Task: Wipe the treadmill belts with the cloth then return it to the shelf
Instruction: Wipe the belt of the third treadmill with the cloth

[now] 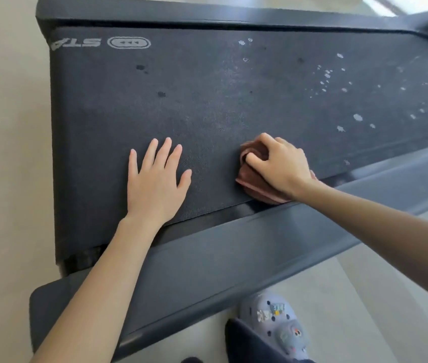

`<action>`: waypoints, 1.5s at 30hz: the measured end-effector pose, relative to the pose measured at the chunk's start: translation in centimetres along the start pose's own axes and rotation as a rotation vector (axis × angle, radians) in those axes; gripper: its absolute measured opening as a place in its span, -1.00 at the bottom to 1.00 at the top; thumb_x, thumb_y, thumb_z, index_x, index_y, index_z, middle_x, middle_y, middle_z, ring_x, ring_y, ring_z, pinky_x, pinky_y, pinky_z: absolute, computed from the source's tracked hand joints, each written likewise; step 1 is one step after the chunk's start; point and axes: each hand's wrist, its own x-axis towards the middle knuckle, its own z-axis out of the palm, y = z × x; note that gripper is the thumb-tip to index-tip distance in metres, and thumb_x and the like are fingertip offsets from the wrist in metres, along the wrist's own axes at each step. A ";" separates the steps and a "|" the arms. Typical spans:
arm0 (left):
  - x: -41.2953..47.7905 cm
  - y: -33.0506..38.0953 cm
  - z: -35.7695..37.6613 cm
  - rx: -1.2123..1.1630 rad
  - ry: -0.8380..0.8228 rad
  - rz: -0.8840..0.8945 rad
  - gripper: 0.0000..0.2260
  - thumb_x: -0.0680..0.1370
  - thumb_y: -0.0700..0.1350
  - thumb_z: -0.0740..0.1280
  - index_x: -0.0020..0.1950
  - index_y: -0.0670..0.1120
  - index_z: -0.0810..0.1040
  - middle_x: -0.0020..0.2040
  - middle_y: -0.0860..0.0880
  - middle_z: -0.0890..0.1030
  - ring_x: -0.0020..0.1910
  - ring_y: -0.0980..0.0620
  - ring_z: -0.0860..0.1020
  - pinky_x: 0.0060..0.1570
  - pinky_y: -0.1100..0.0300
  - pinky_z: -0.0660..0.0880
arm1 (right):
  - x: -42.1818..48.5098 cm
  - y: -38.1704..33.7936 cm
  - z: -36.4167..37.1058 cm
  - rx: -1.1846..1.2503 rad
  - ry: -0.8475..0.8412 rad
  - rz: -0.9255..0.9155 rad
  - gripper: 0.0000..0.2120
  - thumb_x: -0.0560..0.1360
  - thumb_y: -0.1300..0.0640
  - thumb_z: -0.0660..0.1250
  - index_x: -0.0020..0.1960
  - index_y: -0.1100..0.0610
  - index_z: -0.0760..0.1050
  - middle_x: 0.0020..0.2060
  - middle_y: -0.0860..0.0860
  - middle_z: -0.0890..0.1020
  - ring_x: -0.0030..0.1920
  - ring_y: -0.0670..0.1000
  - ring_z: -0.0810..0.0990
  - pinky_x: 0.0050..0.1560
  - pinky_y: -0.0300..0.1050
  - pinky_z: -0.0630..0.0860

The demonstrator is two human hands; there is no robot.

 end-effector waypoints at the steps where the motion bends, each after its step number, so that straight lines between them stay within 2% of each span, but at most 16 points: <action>1: 0.0 0.0 0.1 -0.013 0.008 0.003 -0.50 0.58 0.12 0.03 0.49 -0.03 0.21 0.52 -0.02 0.18 0.51 -0.03 0.06 0.44 -0.14 -0.06 | -0.8 -1.2 -0.3 0.001 -0.030 -0.058 -0.77 0.48 -0.16 0.17 -0.01 -0.01 0.41 -0.08 0.03 0.56 -0.03 0.14 0.52 0.05 0.05 0.40; 5: 0.1 -0.6 -0.2 -0.037 0.013 0.050 -0.52 0.59 0.10 0.06 0.49 -0.02 0.23 0.51 0.00 0.19 0.51 -0.01 0.06 0.44 -0.10 -0.07 | -5.4 -5.6 -1.6 0.049 -0.011 -0.304 -0.65 0.40 -0.20 0.10 -0.03 -0.03 0.50 -0.28 -0.08 0.48 -0.16 0.06 0.52 -0.11 -0.05 0.37; 8: 0.1 -0.9 -0.4 -0.030 -0.025 0.062 -0.52 0.60 0.10 0.03 0.50 -0.01 0.17 0.53 0.02 0.13 0.51 0.01 0.01 0.44 -0.08 -0.10 | -10.5 -7.6 -1.0 0.039 -0.109 -0.397 -0.65 0.39 -0.21 0.12 -0.01 -0.05 0.51 -0.25 -0.07 0.50 -0.17 0.04 0.50 -0.14 -0.05 0.37; 11: 0.0 -0.8 -0.5 0.013 -0.068 0.084 -0.51 0.61 0.09 -0.02 0.52 -0.03 0.09 0.54 -0.01 0.06 0.52 -0.03 -0.03 0.44 -0.10 -0.11 | -13.5 -8.8 0.3 -0.016 -0.059 -0.495 -0.68 0.38 -0.17 0.23 -0.01 -0.01 0.55 -0.23 -0.02 0.50 -0.20 0.08 0.46 -0.16 -0.03 0.38; 13: -0.1 -2.2 -1.0 0.020 -0.114 0.172 -0.48 0.59 0.12 -0.07 0.53 -0.02 0.06 0.55 0.00 0.04 0.52 -0.02 -0.05 0.45 -0.06 -0.10 | -14.0 -9.5 0.9 0.010 -0.017 -0.538 -0.68 0.35 -0.16 0.27 -0.02 0.01 0.56 -0.24 0.00 0.49 -0.22 0.09 0.44 -0.18 -0.01 0.39; 16: -1.4 -5.3 -2.1 0.007 -0.154 0.309 -0.51 0.61 0.12 -0.05 0.52 -0.02 0.09 0.54 0.01 0.07 0.52 0.01 -0.02 0.47 0.03 -0.07 | -14.2 -11.1 1.5 0.043 0.003 -0.610 -0.68 0.34 -0.17 0.29 -0.04 0.02 0.56 -0.25 0.00 0.48 -0.24 0.09 0.43 -0.20 0.00 0.38; 22: -3.1 -6.1 -2.9 -0.033 -0.153 0.306 -0.52 0.58 0.07 0.01 0.49 -0.02 0.21 0.51 0.02 0.17 0.51 0.02 0.07 0.47 0.04 -0.01 | -13.6 -12.5 2.2 0.095 -0.018 -0.748 -0.71 0.34 -0.17 0.28 -0.09 0.01 0.56 -0.28 0.03 0.48 -0.26 0.11 0.42 -0.23 0.00 0.37; 28: -3.2 -5.8 -3.2 -0.039 -0.145 0.309 -0.49 0.58 0.09 -0.06 0.48 -0.05 0.25 0.50 -0.02 0.21 0.50 -0.03 0.12 0.46 0.00 0.03 | -11.5 -6.8 0.9 0.013 0.022 -0.670 -0.69 0.33 -0.13 0.27 -0.04 0.00 0.60 -0.23 0.03 0.55 -0.21 0.13 0.51 -0.20 -0.01 0.41; 30: -3.3 -5.7 -3.3 -0.040 -0.150 0.302 -0.53 0.59 0.06 -0.03 0.48 -0.05 0.24 0.50 -0.01 0.20 0.50 -0.02 0.10 0.47 0.02 0.01 | -11.0 -3.8 0.4 -0.018 0.038 -0.609 -0.67 0.33 -0.12 0.27 -0.02 0.02 0.60 -0.21 0.03 0.56 -0.20 0.14 0.53 -0.20 0.00 0.41; 36: -3.4 -5.1 -3.0 -0.067 -0.125 0.248 -0.53 0.58 0.05 0.02 0.48 -0.04 0.23 0.51 0.00 0.19 0.51 0.00 0.07 0.47 0.00 -0.02 | -8.1 5.1 -1.9 -0.136 0.050 -0.204 -0.60 0.35 -0.15 0.14 -0.01 0.03 0.61 -0.23 0.05 0.53 -0.13 0.21 0.54 -0.10 0.05 0.42; 38: -2.9 -3.7 -2.8 -0.051 -0.131 0.220 -0.52 0.61 0.08 0.02 0.50 -0.07 0.19 0.52 -0.01 0.14 0.52 0.00 0.02 0.47 -0.03 -0.06 | -7.0 5.8 -1.9 -0.135 0.078 -0.140 -0.58 0.36 -0.18 0.11 -0.02 0.02 0.59 -0.23 0.04 0.52 -0.09 0.19 0.53 -0.05 0.06 0.40; 42: -0.2 0.7 -1.6 -0.012 -0.160 0.263 -0.49 0.59 0.10 0.00 0.52 -0.04 0.11 0.54 0.01 0.05 0.52 0.04 -0.07 0.48 -0.03 -0.13 | -4.4 3.2 -0.2 -0.116 0.185 -0.281 -0.64 0.39 -0.16 0.15 -0.05 0.04 0.56 -0.25 0.03 0.49 -0.16 0.16 0.51 -0.13 0.02 0.37; 45: 2.6 3.6 -0.3 0.015 -0.165 0.251 -0.48 0.60 0.10 -0.01 0.53 -0.05 0.05 0.55 0.01 -0.01 0.52 0.05 -0.11 0.47 -0.04 -0.16 | -1.8 1.5 1.3 -0.097 0.221 -0.372 -0.64 0.41 -0.16 0.16 -0.01 0.03 0.57 -0.23 0.03 0.50 -0.18 0.12 0.48 -0.15 0.00 0.35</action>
